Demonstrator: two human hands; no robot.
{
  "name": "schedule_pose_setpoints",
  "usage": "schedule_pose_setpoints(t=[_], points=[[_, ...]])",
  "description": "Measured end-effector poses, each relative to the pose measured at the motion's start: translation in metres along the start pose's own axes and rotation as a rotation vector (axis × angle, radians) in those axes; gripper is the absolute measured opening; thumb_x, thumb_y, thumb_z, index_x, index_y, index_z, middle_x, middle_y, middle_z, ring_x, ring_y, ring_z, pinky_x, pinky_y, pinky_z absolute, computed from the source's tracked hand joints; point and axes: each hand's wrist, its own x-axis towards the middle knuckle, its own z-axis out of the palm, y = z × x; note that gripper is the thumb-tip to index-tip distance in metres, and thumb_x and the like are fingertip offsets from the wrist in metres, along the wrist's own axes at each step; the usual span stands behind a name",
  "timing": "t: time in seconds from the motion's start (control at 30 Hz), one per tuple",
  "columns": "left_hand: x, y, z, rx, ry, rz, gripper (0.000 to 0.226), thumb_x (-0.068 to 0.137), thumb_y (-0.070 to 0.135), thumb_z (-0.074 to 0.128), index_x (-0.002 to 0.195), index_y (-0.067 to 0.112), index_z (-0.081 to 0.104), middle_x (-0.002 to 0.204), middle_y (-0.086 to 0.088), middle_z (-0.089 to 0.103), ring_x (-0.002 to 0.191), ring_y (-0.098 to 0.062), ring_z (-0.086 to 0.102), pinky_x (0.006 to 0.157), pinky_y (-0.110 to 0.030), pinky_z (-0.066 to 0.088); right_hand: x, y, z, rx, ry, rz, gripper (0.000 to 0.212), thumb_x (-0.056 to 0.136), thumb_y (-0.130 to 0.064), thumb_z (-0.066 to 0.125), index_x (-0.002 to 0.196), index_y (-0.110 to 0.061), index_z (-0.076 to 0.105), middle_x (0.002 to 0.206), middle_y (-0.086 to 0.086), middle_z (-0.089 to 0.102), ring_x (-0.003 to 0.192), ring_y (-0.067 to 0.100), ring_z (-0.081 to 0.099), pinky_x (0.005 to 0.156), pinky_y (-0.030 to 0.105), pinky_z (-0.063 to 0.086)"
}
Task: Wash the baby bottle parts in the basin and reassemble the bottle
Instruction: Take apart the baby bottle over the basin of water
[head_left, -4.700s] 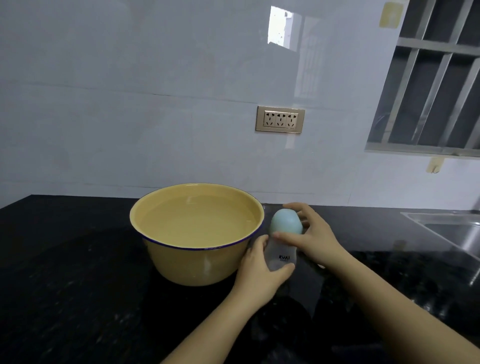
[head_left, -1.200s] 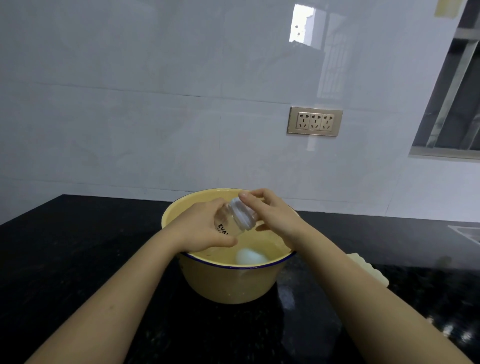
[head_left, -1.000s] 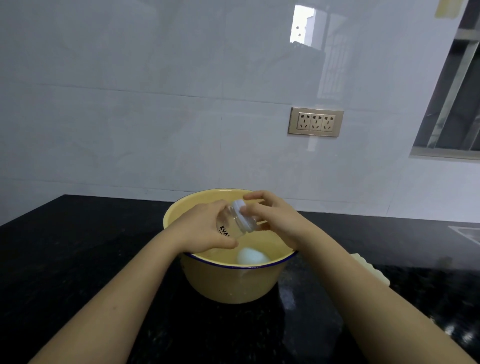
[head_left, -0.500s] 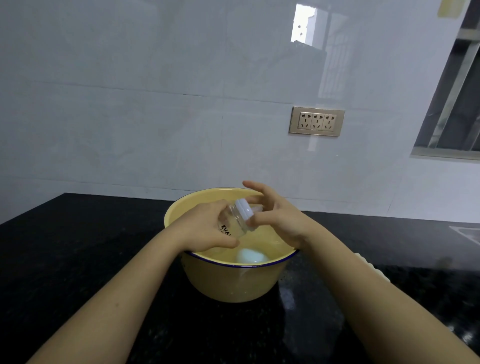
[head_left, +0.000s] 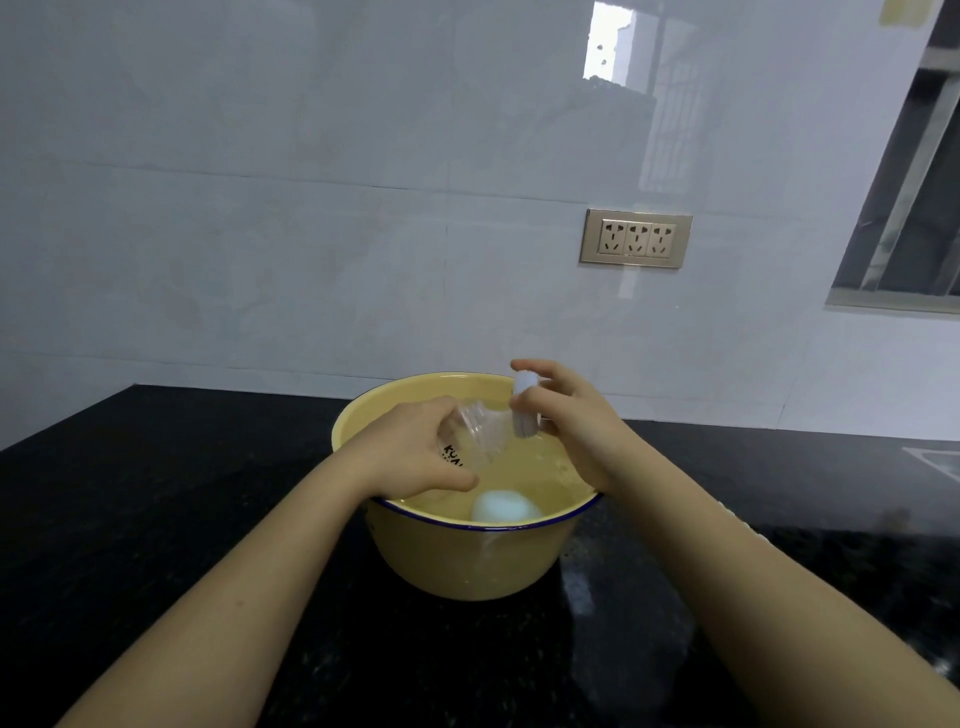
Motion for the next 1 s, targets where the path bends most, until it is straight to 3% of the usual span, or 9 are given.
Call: schedule_pose_setpoints(t=[0.1, 0.23, 0.3, 0.33, 0.43, 0.57, 0.7, 0.83, 1.0], points=[[0.001, -0.002, 0.0, 0.01, 0.031, -0.039, 0.035, 0.064, 0.037, 0.074, 0.088, 0.029, 0.05, 0.088, 0.007, 0.06, 0.083, -0.018, 0.061, 0.072, -0.038, 0.051, 0.002, -0.004, -0.004, -0.118, 0.086, 0.04, 0.041, 0.079, -0.012, 0.061, 0.119, -0.019, 0.056, 0.088, -0.002, 0.062, 0.086, 0.01, 0.06, 0.077, 0.022, 0.045], [0.003, -0.004, -0.001, 0.0, 0.088, -0.08, 0.045, 0.064, 0.038, 0.072, 0.101, 0.022, 0.052, 0.088, 0.004, 0.061, 0.083, -0.019, 0.061, 0.076, -0.042, 0.052, 0.003, -0.008, -0.013, -0.24, 0.101, 0.038, 0.038, 0.08, -0.008, 0.06, 0.117, -0.013, 0.054, 0.075, -0.009, 0.059, 0.078, 0.003, 0.057, 0.078, 0.017, 0.048], [0.002, -0.004, -0.001, -0.018, 0.103, -0.072, 0.045, 0.065, 0.037, 0.073, 0.102, 0.021, 0.053, 0.087, 0.006, 0.06, 0.082, -0.017, 0.06, 0.075, -0.04, 0.051, 0.0, -0.01, -0.016, -0.398, 0.034, 0.018, 0.038, 0.077, -0.006, 0.065, 0.112, -0.014, 0.053, 0.076, -0.01, 0.057, 0.073, -0.001, 0.054, 0.064, 0.007, 0.044], [0.002, -0.004, -0.001, -0.032, 0.11, -0.065, 0.045, 0.066, 0.037, 0.073, 0.102, 0.021, 0.053, 0.087, 0.007, 0.059, 0.081, -0.015, 0.06, 0.073, -0.037, 0.051, -0.001, -0.01, -0.017, -0.51, -0.023, 0.016, 0.04, 0.075, -0.007, 0.07, 0.11, -0.016, 0.053, 0.08, -0.008, 0.057, 0.073, 0.002, 0.055, 0.061, 0.008, 0.044], [0.002, -0.003, -0.002, -0.058, 0.139, -0.032, 0.048, 0.067, 0.036, 0.075, 0.108, 0.021, 0.054, 0.095, 0.007, 0.061, 0.085, -0.014, 0.059, 0.076, -0.035, 0.05, -0.002, -0.006, -0.016, -0.822, -0.163, 0.001, 0.045, 0.071, -0.017, 0.077, 0.11, -0.022, 0.054, 0.103, -0.003, 0.06, 0.092, 0.013, 0.059, 0.078, 0.025, 0.046], [0.001, -0.003, -0.003, -0.109, 0.176, 0.01, 0.057, 0.068, 0.035, 0.075, 0.12, 0.026, 0.053, 0.102, 0.011, 0.062, 0.089, -0.005, 0.057, 0.072, -0.02, 0.045, 0.001, -0.002, -0.015, -1.065, -0.324, 0.008, 0.065, 0.078, -0.032, 0.071, 0.136, -0.028, 0.042, 0.133, -0.009, 0.049, 0.121, 0.014, 0.049, 0.098, 0.027, 0.04], [-0.001, -0.003, -0.003, -0.131, 0.19, 0.032, 0.056, 0.068, 0.034, 0.076, 0.119, 0.027, 0.053, 0.101, 0.012, 0.062, 0.087, -0.001, 0.057, 0.069, -0.015, 0.042, 0.006, -0.004, -0.012, -0.78, -0.167, -0.046, 0.041, 0.084, -0.024, 0.064, 0.124, -0.029, 0.055, 0.121, -0.004, 0.061, 0.115, 0.013, 0.055, 0.1, 0.03, 0.043], [-0.001, -0.003, -0.003, -0.129, 0.178, 0.064, 0.061, 0.068, 0.034, 0.076, 0.123, 0.03, 0.051, 0.103, 0.011, 0.062, 0.09, -0.005, 0.058, 0.074, -0.021, 0.046, 0.001, -0.022, -0.005, -0.339, -0.068, -0.04, 0.018, 0.089, -0.016, 0.055, 0.099, -0.018, 0.07, 0.096, 0.006, 0.071, 0.093, 0.01, 0.06, 0.084, 0.025, 0.044], [-0.003, -0.003, -0.003, -0.151, 0.15, 0.074, 0.062, 0.068, 0.036, 0.076, 0.124, 0.031, 0.05, 0.106, 0.011, 0.062, 0.095, -0.009, 0.06, 0.081, -0.03, 0.051, -0.001, -0.025, 0.004, -0.389, 0.032, -0.144, 0.015, 0.089, -0.024, 0.064, 0.086, -0.011, 0.07, 0.075, -0.003, 0.068, 0.069, 0.006, 0.061, 0.062, 0.017, 0.049]])
